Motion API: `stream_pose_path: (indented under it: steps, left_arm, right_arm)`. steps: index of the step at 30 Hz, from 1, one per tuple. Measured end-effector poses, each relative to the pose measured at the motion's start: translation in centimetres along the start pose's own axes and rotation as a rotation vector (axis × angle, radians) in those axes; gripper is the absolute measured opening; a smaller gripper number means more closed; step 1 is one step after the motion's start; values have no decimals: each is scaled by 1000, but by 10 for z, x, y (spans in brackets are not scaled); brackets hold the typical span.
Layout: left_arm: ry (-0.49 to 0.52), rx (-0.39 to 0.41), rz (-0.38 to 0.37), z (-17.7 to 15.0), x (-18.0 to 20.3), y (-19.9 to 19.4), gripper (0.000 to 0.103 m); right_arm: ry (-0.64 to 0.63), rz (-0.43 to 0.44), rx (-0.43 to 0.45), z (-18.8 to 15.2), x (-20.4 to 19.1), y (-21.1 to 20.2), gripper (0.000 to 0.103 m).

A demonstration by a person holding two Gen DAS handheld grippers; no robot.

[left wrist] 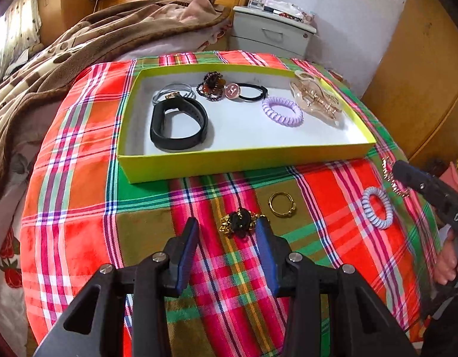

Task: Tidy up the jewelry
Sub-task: 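Grasp the gold chain earring with the right tool while the left tool approaches the black-gold clip, then grasp the black-and-gold flower clip with the left tool while the right tool holds the earring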

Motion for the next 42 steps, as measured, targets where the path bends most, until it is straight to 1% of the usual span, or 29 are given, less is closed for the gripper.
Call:
stream_pose_path:
  steps: [5, 11, 12, 13, 14, 16, 17, 29, 36, 42]
  left_arm:
    - [60, -2, 40, 1, 6, 4, 41]
    - [94, -6, 78, 4, 10, 8, 41]
    - [95, -6, 83, 3, 11, 7, 40]
    - [93, -3, 84, 3, 11, 7, 36]
    - [88, -1, 81, 3, 11, 7, 34]
    - [83, 2, 76, 3, 12, 6, 24]
    - [82, 3, 78, 3, 11, 6, 22]
    - [45, 20, 39, 1, 8, -3, 21]
    - [18, 61, 27, 11, 3, -19, 21]
    - [8, 92, 0, 25, 3, -30, 21]
  right_arm:
    - [4, 11, 5, 0, -3, -1, 18]
    - [9, 18, 12, -1, -5, -2, 19]
    - [8, 20, 12, -1, -5, -2, 19]
    - [8, 19, 13, -1, -6, -3, 19]
    - [7, 20, 13, -1, -6, -3, 19]
    - [5, 18, 13, -1, -7, -3, 19]
    - [6, 17, 13, -2, -7, -2, 19]
    - [3, 12, 20, 0, -13, -4, 19]
    - [-1, 11, 31, 6, -18, -7, 19]
    - [-3, 2, 48, 17, -20, -7, 19]
Point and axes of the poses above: each gripper's, at about its wrist camera, not at the fingertips, and y roughly the way its jaws point, x to its right, z to its top, the point moved 6 cm from there along y, roughly the way its jaws point, and after that the axes turned 4 degrees about -z, right-handed, at the moved point
